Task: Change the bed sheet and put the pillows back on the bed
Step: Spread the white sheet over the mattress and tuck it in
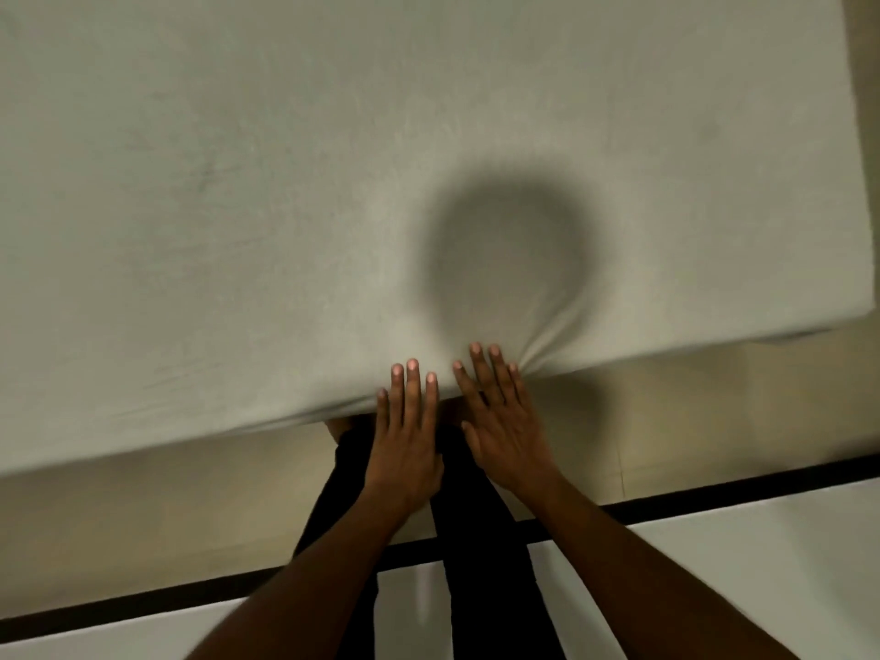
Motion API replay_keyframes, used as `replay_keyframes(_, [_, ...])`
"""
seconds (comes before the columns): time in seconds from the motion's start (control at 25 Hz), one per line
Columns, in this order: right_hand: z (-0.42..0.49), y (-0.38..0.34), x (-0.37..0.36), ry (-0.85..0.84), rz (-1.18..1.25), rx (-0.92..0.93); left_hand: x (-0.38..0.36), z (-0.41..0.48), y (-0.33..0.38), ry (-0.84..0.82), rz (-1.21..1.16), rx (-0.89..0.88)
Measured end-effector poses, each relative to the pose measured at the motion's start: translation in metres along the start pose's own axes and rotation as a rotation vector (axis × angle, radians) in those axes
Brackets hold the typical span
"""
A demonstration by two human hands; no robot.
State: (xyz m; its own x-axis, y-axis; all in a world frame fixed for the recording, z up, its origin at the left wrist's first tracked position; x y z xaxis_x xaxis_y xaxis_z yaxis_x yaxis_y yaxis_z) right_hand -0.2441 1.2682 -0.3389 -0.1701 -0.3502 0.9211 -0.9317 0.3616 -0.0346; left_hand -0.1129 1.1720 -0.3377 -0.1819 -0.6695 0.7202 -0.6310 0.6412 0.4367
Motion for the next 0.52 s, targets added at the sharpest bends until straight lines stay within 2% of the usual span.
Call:
replay_keyframes(0.12, [-0.019, 0.007, -0.001, 0.008, 0.038, 0.045, -0.026, -0.025, 0.014, -0.141, -0.112, -0.099])
replay_keyframes(0.2, [-0.033, 0.015, -0.008, 0.046, 0.153, 0.027, -0.045, -0.030, 0.010, -0.289, -0.385, -0.075])
replay_keyframes(0.24, [-0.038, 0.020, -0.014, 0.061, 0.285, -0.058, -0.047, -0.030, 0.006, -0.338, -0.638, 0.072])
replay_keyframes(0.28, [-0.041, 0.024, -0.019, 0.065, 0.461, -0.216, -0.044, -0.027, 0.001, -0.321, -0.942, 0.339])
replay_keyframes(0.32, [-0.042, 0.030, -0.022, 0.052, 0.679, -0.455, -0.040, -0.023, -0.004, -0.210, -1.282, 0.652])
replay_keyframes(0.36, [-0.038, 0.038, -0.024, 0.045, 0.966, -0.754, -0.038, -0.017, -0.008, -0.050, -1.625, 0.883])
replay_keyframes(0.4, [-0.029, 0.043, -0.025, 0.013, 1.316, -1.043, -0.036, -0.010, -0.015, 0.154, -1.940, 1.023])
replay_keyframes(0.44, [-0.018, 0.045, -0.026, -0.024, 1.705, -1.241, -0.032, -0.003, -0.022, 0.360, -2.225, 1.095])
replay_keyframes(0.48, [-0.007, 0.047, -0.025, -0.033, 2.070, -1.346, -0.026, 0.003, -0.030, 0.529, -2.436, 1.104])
replay_keyframes(0.52, [0.003, 0.049, -0.022, -0.017, 2.315, -1.383, -0.021, 0.009, -0.035, 0.632, -2.580, 1.088])
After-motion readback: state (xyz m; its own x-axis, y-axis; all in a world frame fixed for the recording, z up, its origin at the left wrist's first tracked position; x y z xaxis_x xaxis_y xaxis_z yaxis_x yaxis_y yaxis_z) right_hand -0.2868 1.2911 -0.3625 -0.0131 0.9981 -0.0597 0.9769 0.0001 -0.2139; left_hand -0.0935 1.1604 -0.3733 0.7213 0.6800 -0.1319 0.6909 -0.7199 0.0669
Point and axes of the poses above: each hand's wrist, its own z-axis towards the middle knuckle, its own x-axis out of the back of the hand, y = z × x, the point moved 3 cm from there along z, towards the middle knuckle, and after that the axes turned 14 degrees about -z, right-handed, at the moved point
